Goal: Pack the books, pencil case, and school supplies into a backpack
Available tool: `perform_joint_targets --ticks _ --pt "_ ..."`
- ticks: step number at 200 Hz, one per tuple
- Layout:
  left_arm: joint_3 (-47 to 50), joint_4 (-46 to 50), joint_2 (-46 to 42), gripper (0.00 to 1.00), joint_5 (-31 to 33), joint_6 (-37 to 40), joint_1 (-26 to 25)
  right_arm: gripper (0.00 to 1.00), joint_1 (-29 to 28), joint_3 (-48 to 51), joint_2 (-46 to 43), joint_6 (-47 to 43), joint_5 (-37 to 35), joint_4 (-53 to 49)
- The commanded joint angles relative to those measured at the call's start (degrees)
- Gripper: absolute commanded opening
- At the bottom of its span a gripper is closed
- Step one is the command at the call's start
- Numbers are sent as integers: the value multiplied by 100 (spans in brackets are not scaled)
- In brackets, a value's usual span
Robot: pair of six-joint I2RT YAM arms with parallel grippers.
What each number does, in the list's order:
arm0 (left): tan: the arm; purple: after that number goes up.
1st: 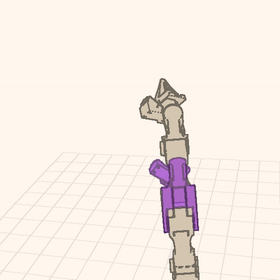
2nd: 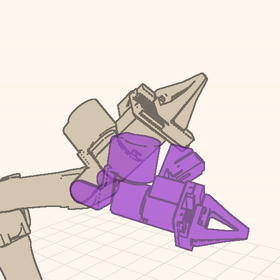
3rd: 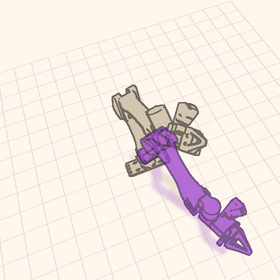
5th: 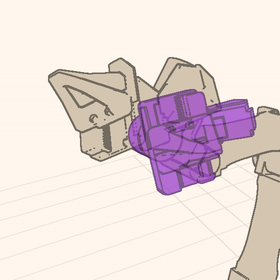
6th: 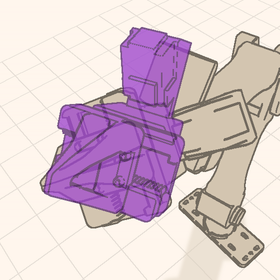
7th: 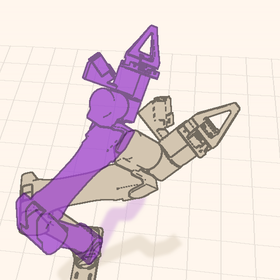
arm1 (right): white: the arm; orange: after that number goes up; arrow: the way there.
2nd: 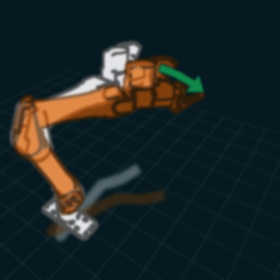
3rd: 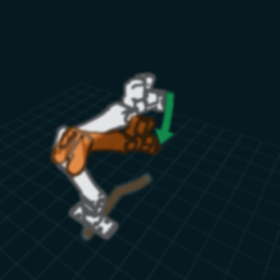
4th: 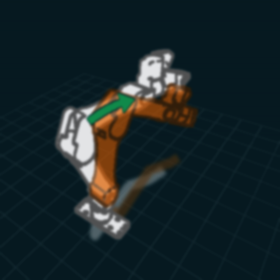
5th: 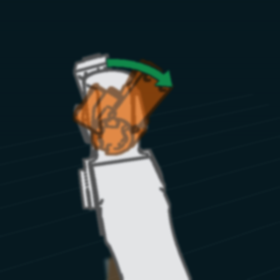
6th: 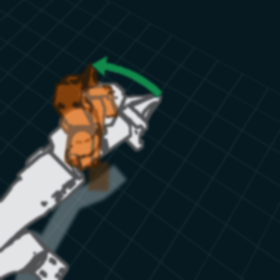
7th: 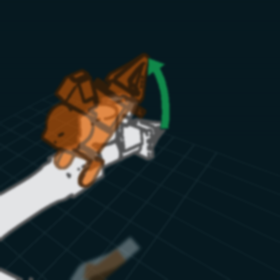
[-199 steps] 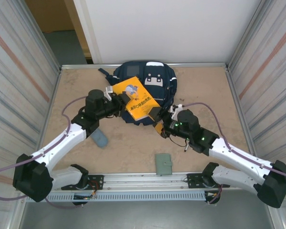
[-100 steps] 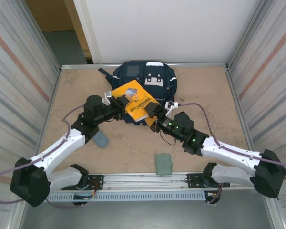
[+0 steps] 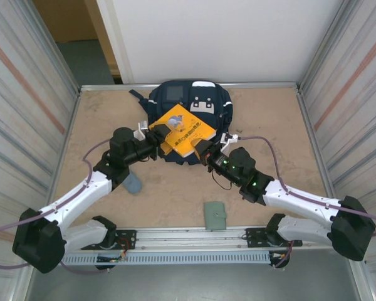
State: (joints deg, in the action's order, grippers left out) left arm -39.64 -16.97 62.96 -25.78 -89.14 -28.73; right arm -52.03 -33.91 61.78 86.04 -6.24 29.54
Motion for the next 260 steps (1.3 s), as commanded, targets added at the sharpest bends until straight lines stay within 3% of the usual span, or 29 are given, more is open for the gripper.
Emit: perform_joint_targets --ticks 1,22,38,50,67,112,169,179,194,237,260 --pt "-242 608 -142 64 -584 948 349 0 97 -186 -376 -518 -96 -59" --pt "-872 2323 -23 70 -628 2557 654 0 319 -199 -890 -879 -133 -704" --pt "-1713 4198 324 73 662 4731 510 0 547 -261 -1302 -1160 -177 -1392" --pt "-2184 5090 714 75 2084 5503 378 0 728 -330 -1587 -1392 -266 -1881" --pt "-2362 5090 1170 75 2195 6054 499 0 1065 -464 -1932 -1646 -288 -2613" --pt "-3218 4817 2685 72 1130 5868 846 0 1977 -817 -2646 -2497 -61 -3980" --pt "-4735 4798 4695 66 738 5668 992 0 2852 -1112 -3052 -2780 532 -4879" --pt "-4900 4707 4966 60 647 5609 992 0 2963 -1147 -3074 -2824 641 -4987" --pt "-5155 4826 5339 58 479 5384 988 0 3128 -1153 -3072 -2834 782 -5053" --pt "-4847 4824 5264 58 756 5025 897 0 3434 -1127 -3035 -2742 1146 -5005" --pt "-4747 5088 4874 61 1383 5082 811 0 3485 -1089 -3029 -2702 1220 -4985"
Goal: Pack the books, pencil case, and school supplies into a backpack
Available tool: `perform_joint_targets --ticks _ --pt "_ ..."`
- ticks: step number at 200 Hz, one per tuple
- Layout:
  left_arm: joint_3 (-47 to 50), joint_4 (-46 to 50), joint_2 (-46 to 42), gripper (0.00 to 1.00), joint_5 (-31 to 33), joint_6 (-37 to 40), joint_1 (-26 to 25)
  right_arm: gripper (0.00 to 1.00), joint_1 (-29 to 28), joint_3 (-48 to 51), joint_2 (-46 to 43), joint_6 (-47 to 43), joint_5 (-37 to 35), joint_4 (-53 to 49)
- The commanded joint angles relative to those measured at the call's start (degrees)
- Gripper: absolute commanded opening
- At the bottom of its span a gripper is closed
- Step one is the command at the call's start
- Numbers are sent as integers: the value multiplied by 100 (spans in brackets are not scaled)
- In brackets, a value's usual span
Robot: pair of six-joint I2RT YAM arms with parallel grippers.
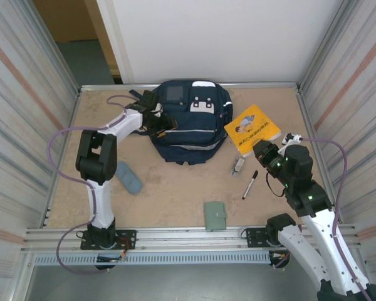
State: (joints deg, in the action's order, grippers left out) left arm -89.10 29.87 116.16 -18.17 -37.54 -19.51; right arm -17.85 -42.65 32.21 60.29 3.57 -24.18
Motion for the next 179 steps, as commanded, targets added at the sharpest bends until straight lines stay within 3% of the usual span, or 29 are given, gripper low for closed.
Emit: perform_joint_targets --ticks 1,20,94,117,136,145,157,179 --pt "204 414 -463 62 657 -69 -113 0 68 -211 -73 -125 240 388" --pt "403 325 -753 64 926 126 -146 0 71 -182 -79 -50 274 435" --pt "219 389 -176 64 262 186 -49 0 71 53 198 519 560 957" --pt "251 -1 -145 61 -134 186 -62 0 66 30 240 566 570 1012" --pt "297 -522 -235 49 -660 145 -62 0 53 22 231 597 540 1004" --pt "340 -816 -314 31 -892 149 -62 0 55 29 226 624 531 1003" --pt "377 -1046 -476 17 -1082 116 -62 0 40 67 256 781 566 1037" --pt "411 -1278 -814 5 -1225 71 -88 0 38 160 397 971 723 1086"
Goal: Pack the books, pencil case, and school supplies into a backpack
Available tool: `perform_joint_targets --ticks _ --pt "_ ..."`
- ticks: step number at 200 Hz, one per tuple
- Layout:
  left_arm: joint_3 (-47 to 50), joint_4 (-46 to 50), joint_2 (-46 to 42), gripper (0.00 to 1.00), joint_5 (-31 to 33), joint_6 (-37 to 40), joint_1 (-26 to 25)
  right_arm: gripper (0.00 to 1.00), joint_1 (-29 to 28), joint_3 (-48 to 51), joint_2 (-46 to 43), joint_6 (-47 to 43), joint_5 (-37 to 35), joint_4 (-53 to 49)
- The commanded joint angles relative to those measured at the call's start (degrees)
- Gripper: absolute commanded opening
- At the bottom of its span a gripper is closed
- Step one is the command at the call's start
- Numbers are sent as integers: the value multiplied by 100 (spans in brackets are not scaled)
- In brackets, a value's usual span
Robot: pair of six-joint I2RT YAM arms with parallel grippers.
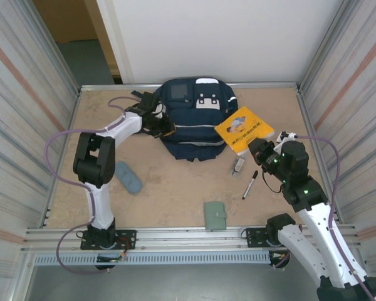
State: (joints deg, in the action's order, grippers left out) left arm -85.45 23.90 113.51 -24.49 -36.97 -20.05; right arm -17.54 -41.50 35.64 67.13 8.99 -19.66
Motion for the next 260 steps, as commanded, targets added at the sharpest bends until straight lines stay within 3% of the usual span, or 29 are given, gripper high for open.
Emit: perform_joint_targets --ticks 1,13,36,57,91,130,144,174,194,260 --pt "46 -692 -567 5 -602 1 -29 0 10 49 60 293 190 627" --pt "95 -877 -734 0 -698 -161 -34 0 5 90 148 391 311 651" --pt "93 -1161 -921 0 -717 -620 -40 0 1 214 167 883 374 398" --pt "-369 -866 -867 0 -694 -640 -42 0 -17 362 26 1100 603 495" --pt "-757 -755 -1012 0 -18 -676 -42 0 4 101 -41 701 727 -561" --pt "-838 -1073 -1233 0 655 -1089 -114 0 -42 462 282 1272 2002 413" --pt "-980 -1088 -1213 0 736 -1141 -210 0 -212 374 499 1262 2148 662" --pt "-1134 -1313 -1267 0 538 -1546 -460 0 -666 95 886 1170 1851 1200" --pt "-1180 -1329 -1417 0 673 -1624 -638 0 -885 95 879 1155 1198 1506" --pt "-541 -1499 -2091 0 987 -2020 -882 0 -909 508 421 993 -391 2336"
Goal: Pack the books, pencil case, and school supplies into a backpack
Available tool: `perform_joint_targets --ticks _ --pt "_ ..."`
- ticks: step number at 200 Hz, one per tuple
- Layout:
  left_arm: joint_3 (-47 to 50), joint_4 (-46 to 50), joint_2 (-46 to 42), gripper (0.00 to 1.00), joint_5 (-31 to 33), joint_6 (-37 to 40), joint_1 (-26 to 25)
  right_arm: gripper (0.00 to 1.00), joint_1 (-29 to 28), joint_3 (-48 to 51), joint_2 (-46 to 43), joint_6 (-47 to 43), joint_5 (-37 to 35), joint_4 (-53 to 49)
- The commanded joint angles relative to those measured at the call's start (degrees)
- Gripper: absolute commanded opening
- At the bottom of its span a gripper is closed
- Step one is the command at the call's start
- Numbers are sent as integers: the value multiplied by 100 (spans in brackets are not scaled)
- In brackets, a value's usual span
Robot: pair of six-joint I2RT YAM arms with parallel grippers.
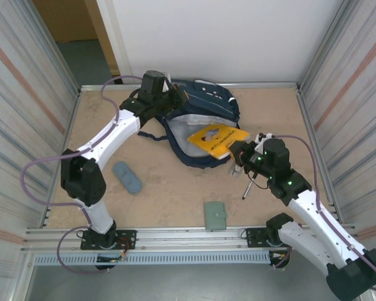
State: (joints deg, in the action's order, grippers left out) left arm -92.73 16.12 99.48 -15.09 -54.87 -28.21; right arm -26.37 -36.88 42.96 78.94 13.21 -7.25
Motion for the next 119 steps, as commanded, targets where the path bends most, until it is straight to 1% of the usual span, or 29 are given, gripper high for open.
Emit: perform_joint_targets --ticks 1,20,37,54,67,83,97,119 --pt "208 -736 -699 0 44 -236 -73 0 -26 44 -317 -213 -830 1112" --pt "626 -1034 -924 0 112 -436 -284 0 -26 -3 -281 -625 -989 1385" --pt "805 -1152 -1004 0 114 -510 -511 0 -34 107 -139 -645 -1014 1854" --pt "876 -1314 -984 0 -27 -610 -654 0 -76 301 125 -586 -1039 2444" --pt "972 -1628 -966 0 -199 -681 -703 0 -176 410 375 -599 -1118 2797" --pt "1077 -1753 -978 0 -300 -731 -734 0 -337 539 689 -682 -1230 3212" --pt "1171 -1696 -1038 0 -277 -692 -739 0 -423 559 976 -739 -1268 3390" --pt "1419 -1721 -1202 0 -63 -596 -741 0 -457 633 1472 -647 -1231 3714"
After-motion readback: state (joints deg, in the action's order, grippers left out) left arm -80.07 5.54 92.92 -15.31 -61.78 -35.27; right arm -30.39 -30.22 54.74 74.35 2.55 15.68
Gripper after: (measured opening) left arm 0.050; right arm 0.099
